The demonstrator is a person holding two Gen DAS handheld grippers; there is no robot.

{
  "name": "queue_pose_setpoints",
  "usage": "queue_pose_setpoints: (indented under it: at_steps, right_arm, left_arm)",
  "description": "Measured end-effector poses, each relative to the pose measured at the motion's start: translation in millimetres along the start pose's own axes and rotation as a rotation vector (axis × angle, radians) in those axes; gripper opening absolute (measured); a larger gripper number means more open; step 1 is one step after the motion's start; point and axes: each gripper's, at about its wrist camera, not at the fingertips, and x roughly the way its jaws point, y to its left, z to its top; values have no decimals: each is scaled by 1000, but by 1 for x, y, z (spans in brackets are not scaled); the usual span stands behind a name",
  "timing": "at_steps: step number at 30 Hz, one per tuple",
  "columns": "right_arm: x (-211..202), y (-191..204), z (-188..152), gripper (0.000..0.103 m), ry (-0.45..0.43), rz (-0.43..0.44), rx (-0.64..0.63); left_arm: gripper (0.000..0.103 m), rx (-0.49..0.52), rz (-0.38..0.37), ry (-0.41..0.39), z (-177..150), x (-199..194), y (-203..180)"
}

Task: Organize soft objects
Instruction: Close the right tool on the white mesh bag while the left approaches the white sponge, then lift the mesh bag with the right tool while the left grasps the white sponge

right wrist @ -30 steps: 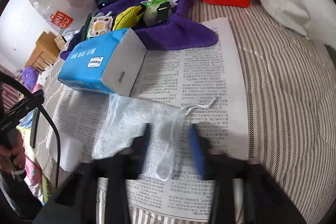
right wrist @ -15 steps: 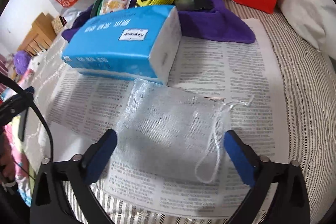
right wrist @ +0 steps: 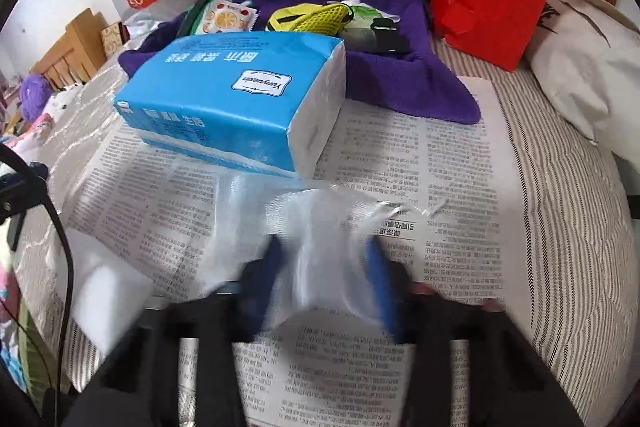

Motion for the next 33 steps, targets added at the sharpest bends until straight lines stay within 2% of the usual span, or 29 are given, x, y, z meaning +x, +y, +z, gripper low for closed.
queue_pose_setpoints:
  at_steps: [1,2,4,10,12,20,30,33]
  right_arm:
    - [-1,-1,0,18,2,12,-5]
    - [-2,-2,0,10,6,27,-3]
    - [-3,-6,1,8,13,71,19]
    - [-12,-23,3,7,19,119,80]
    - [-18,-33,2,7,12,119,101]
    - [-48,-71,1,7,-34,81,144]
    - [-62,-102,-10,7,-49,77,148]
    - [-60,-105,-15,7,-43,84,153]
  left_arm:
    - [74,3,-2,2,-1,1,-1]
    - [74,7,-5,3,-1,1,-4]
    - [74,20,-18,1,-3,0,-8]
    - [77,55,-54,-3,-8,-4,-23]
    - [83,56,-85,-4,-9,-4,-29]
    - [84,10,-88,29,-20,8,-58]
    - [84,-7,-14,69,-28,26,-91]
    - [86,18,53,80,-30,33,-101]
